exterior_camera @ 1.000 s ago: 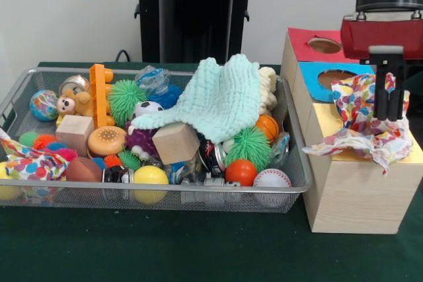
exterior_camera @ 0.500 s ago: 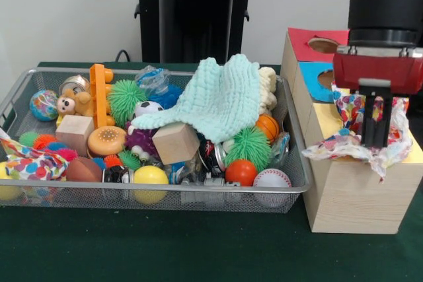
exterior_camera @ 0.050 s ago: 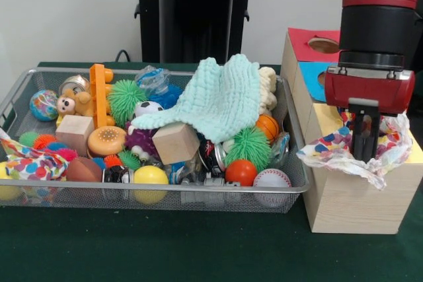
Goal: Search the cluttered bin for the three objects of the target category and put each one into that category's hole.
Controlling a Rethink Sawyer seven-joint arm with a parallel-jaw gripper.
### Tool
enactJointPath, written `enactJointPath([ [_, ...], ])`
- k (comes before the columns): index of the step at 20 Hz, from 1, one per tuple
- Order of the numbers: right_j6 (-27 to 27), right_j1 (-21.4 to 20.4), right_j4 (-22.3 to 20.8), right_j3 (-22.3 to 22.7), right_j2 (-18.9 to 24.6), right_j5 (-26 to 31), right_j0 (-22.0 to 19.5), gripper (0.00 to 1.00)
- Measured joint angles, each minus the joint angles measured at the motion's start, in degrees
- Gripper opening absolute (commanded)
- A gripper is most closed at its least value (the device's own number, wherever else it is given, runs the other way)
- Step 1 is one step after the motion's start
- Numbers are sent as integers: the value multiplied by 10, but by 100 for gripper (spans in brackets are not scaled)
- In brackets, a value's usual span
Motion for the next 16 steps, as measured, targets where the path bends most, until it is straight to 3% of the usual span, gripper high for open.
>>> enactJointPath([
  [8,0,-2,0,0,9,4,-8,0],
  [16,0,-14,0,1,26,64,-28,0],
])
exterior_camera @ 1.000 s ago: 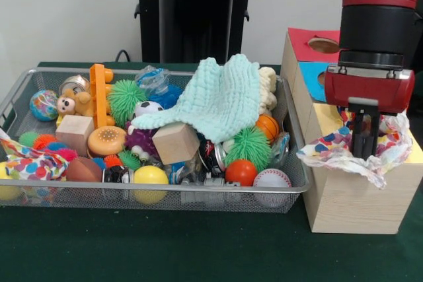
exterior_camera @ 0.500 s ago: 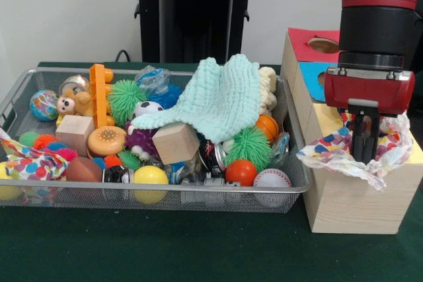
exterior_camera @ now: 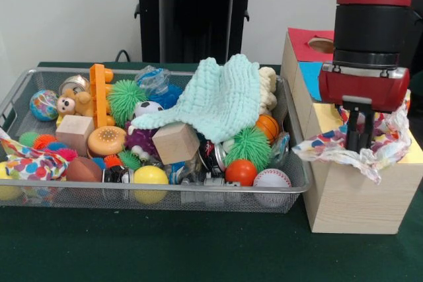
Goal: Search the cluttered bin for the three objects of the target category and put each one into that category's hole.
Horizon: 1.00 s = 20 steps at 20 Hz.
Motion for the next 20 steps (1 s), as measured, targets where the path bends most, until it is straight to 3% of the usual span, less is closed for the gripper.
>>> enactJointPath([
  [8,0,-25,0,30,15,61,-14,0],
  [14,0,-37,0,53,36,64,-27,0],
  [20,0,-46,18,83,90,58,-66,0],
])
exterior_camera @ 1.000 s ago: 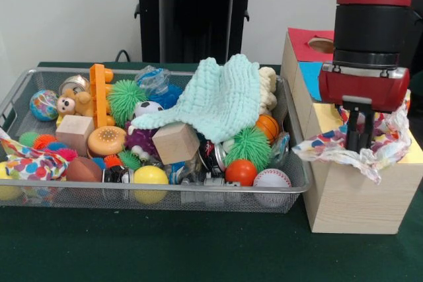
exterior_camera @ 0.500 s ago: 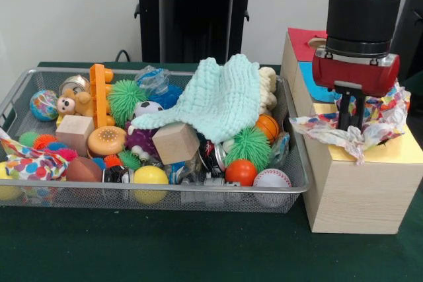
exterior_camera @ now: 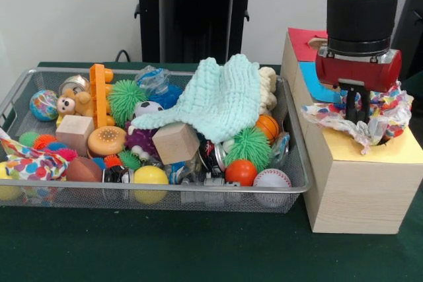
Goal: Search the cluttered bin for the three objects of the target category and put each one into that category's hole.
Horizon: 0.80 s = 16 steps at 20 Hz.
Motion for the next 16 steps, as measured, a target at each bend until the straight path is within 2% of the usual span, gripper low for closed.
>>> enactJointPath([
  [1,0,1,7,14,28,-11,-21,0],
  [5,0,10,10,41,86,-51,-63,0],
  [10,0,28,11,57,122,-92,-85,0],
  [13,0,38,12,55,116,-98,-75,0],
  [16,0,40,11,40,90,-96,-51,0],
])
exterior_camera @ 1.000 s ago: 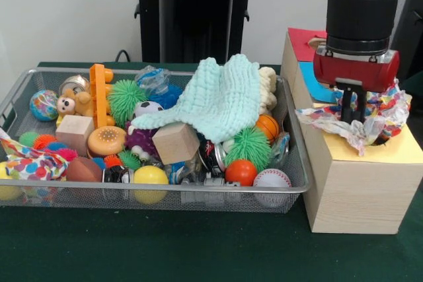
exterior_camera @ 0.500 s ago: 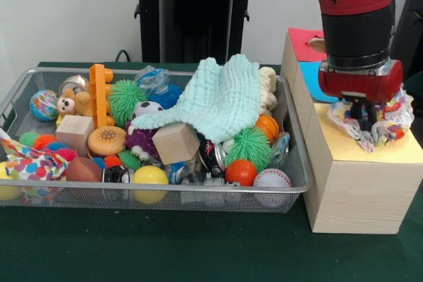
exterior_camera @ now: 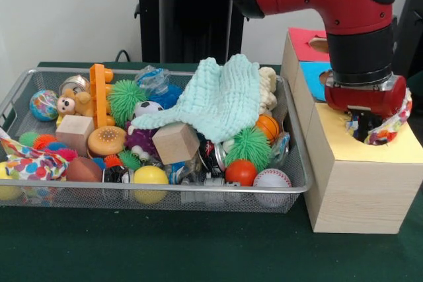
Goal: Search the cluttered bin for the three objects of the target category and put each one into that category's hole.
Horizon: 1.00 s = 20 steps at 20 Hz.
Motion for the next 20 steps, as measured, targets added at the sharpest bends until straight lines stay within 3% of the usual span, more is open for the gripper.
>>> enactJointPath([
  [2,0,8,0,-33,-63,11,56,0],
  [4,0,12,-2,-49,-93,20,83,0],
  [5,0,19,-5,-73,-138,37,122,0],
  [11,0,36,-17,-125,-245,96,210,0],
  [15,0,34,-18,-139,-287,126,236,0],
  [20,0,16,-18,-139,-308,160,244,0],
])
